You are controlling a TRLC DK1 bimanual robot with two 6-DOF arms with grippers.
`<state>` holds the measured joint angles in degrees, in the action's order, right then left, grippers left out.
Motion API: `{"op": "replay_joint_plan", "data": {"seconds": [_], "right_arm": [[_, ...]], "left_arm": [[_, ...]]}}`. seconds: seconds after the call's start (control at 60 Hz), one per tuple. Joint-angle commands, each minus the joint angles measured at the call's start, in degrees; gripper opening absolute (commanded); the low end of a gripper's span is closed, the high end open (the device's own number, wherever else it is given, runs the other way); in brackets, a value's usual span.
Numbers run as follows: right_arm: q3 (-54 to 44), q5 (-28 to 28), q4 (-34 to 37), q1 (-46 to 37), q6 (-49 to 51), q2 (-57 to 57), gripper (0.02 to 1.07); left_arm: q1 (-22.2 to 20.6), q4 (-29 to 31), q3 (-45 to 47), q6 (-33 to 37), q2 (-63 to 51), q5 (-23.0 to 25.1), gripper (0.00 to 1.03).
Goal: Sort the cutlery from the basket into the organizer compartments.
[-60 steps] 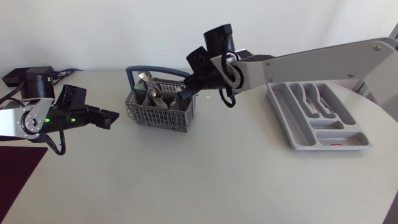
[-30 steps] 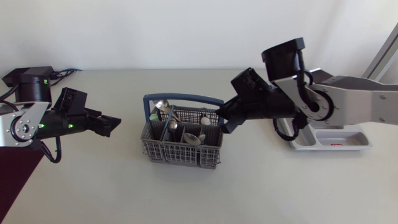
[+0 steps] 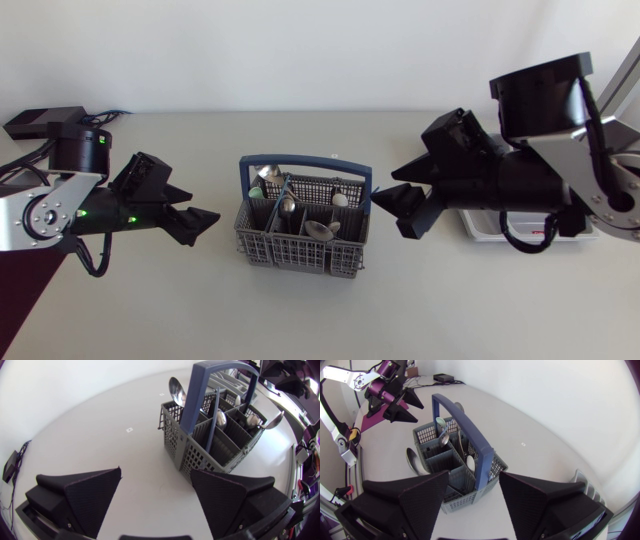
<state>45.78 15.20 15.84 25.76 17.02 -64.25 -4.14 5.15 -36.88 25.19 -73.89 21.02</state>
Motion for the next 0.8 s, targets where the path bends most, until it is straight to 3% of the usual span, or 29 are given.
{"op": "replay_joint_plan", "data": {"seconds": [0.0,0.283,0.333,0.45,0.467,0.567,0.783], "right_arm": [[-3.2,0.0,2.1,-0.3,1.4,1.8,0.75],[-8.9,-0.4,-1.5,-2.0,2.6,1.1,0.22],[-9.4,-0.3,-3.8,-2.6,2.7,-1.8,0.12],[-9.6,-0.3,-7.0,-2.6,2.6,-6.2,0.11],[-9.4,-0.3,-7.8,-2.6,2.4,-7.6,0.11],[-8.5,-0.3,-9.9,-1.3,1.9,-11.3,0.10],[-5.8,-1.1,-13.7,0.5,1.4,-17.4,0.10]], "left_arm": [[-0.7,0.6,-0.1,1.9,-0.6,0.7,0.94],[-4.0,-3.3,-1.2,1.6,-6.1,1.3,0.75],[-5.0,-4.0,-1.3,1.6,-6.4,1.3,0.67],[-6.1,-4.1,-1.4,1.5,-6.4,1.6,0.50],[-6.3,-4.1,-1.4,1.4,-6.4,1.6,0.40],[-6.3,-4.1,-1.5,1.0,-6.4,1.6,0.24],[-8.9,-3.1,-0.6,1.2,-6.3,2.5,0.23]]}}
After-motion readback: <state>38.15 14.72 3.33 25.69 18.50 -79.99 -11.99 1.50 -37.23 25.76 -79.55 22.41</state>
